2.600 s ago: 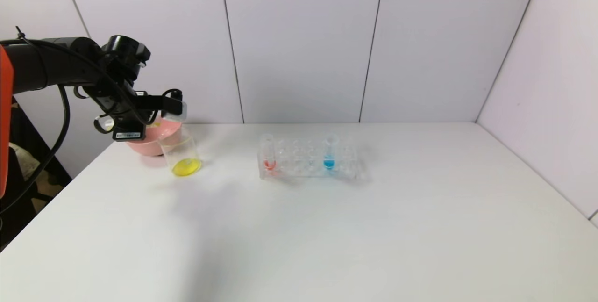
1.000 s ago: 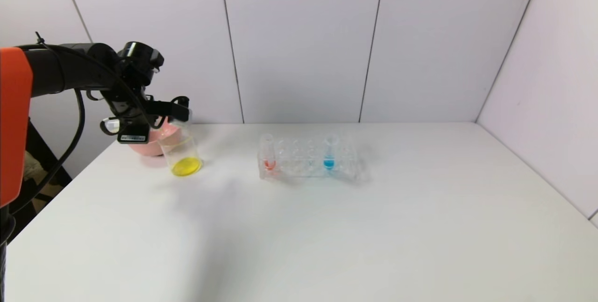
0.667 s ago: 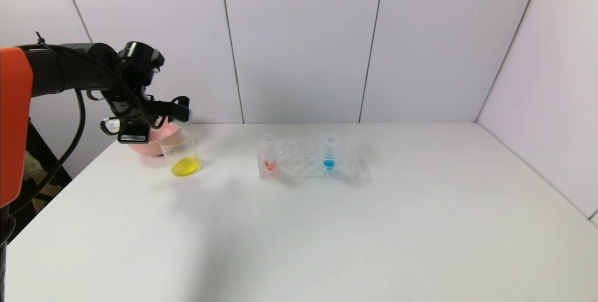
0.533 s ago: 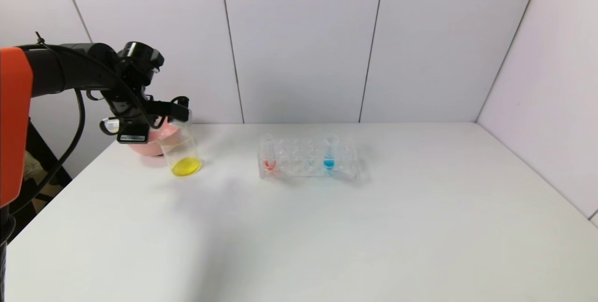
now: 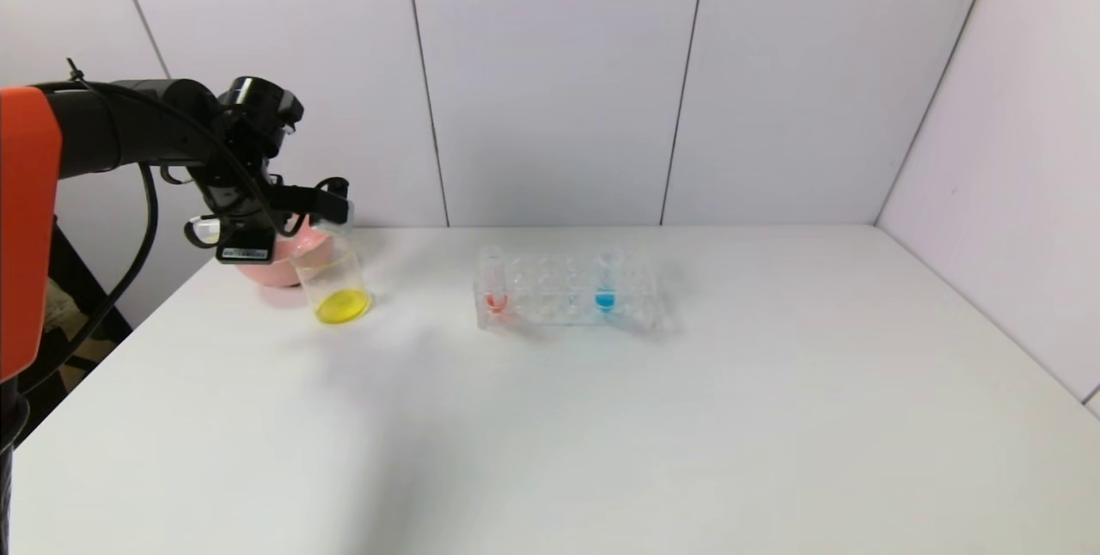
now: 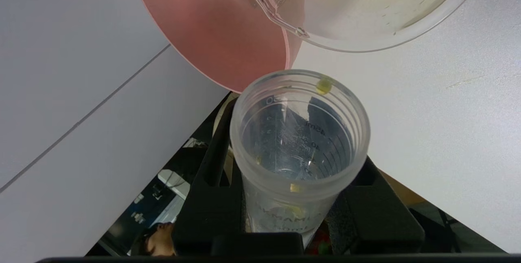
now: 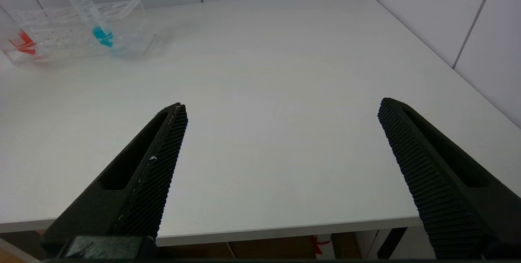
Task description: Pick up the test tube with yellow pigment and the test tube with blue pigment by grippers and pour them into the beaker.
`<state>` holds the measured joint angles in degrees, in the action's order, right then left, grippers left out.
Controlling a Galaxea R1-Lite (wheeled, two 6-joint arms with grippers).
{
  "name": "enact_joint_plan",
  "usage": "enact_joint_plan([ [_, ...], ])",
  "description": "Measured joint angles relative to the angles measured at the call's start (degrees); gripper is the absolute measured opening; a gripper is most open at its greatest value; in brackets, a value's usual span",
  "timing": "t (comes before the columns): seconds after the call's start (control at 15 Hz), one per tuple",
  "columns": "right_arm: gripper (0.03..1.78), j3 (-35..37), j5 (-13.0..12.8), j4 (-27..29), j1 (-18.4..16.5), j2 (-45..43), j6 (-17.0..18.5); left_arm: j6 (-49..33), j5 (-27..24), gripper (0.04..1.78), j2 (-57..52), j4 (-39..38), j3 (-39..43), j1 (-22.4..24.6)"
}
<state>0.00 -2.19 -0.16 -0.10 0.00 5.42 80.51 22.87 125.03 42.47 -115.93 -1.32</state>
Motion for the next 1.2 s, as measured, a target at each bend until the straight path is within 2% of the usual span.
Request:
enact_joint_plan([
  [0.47,1.71,0.00,0.00,-0.02,0.00,0.00,0.00,0.20,1.40,0.54,-0.11,-0.06,0.00,-0.33],
  [0.73,1.71,0.00,0.02,-0.02,0.00,0.00,0.02,-0.16,-1.40,0.54,-1.54,-0.13,0.06,-0.09],
  [0.93,1.71,0.00,-0.01,-0.02,0.00,0.00,0.00,-4.94,-13.69,0.54,-4.35,-0.80,0.09,2.66],
  [1.2,1.71,0.00,0.00,0.00,0.00,0.00,0.00,-23.65,-34.41,0.54,-8.00,-2.49,0.50,7.84],
])
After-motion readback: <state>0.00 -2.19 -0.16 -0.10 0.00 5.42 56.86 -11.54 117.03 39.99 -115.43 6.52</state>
